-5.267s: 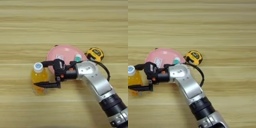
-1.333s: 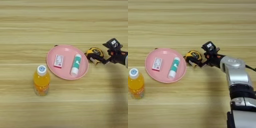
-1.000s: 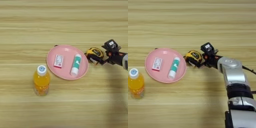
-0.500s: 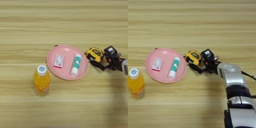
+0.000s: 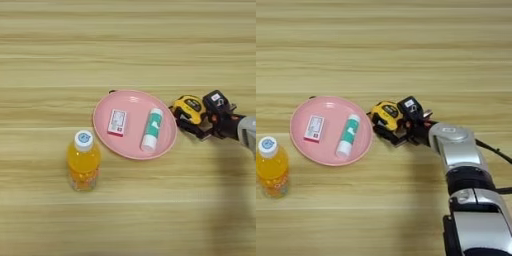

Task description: Move the objects on the table

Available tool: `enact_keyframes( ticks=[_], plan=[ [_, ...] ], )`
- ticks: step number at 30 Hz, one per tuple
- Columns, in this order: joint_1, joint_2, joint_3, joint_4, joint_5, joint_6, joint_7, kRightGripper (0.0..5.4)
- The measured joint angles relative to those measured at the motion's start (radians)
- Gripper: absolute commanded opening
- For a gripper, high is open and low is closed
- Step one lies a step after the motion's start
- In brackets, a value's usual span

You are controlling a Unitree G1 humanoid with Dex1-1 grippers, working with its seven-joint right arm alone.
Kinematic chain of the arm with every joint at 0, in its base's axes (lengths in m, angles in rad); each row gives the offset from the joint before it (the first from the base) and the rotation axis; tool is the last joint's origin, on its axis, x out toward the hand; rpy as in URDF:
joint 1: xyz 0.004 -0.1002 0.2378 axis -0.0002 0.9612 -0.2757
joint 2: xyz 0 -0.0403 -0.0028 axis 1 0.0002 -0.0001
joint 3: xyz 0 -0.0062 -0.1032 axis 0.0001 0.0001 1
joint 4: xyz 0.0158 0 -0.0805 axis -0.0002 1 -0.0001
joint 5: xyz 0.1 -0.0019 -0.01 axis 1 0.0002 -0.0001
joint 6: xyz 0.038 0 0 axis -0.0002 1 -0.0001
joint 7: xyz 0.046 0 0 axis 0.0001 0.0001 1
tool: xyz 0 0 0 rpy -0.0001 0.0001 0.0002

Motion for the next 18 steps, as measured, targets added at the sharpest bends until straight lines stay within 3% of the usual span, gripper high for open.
enact_keyframes(
  ticks=[18],
  plan=[
    [-0.054,0.017,0.004,0.101,-0.009,-0.059,-0.035,5.37]
  ],
)
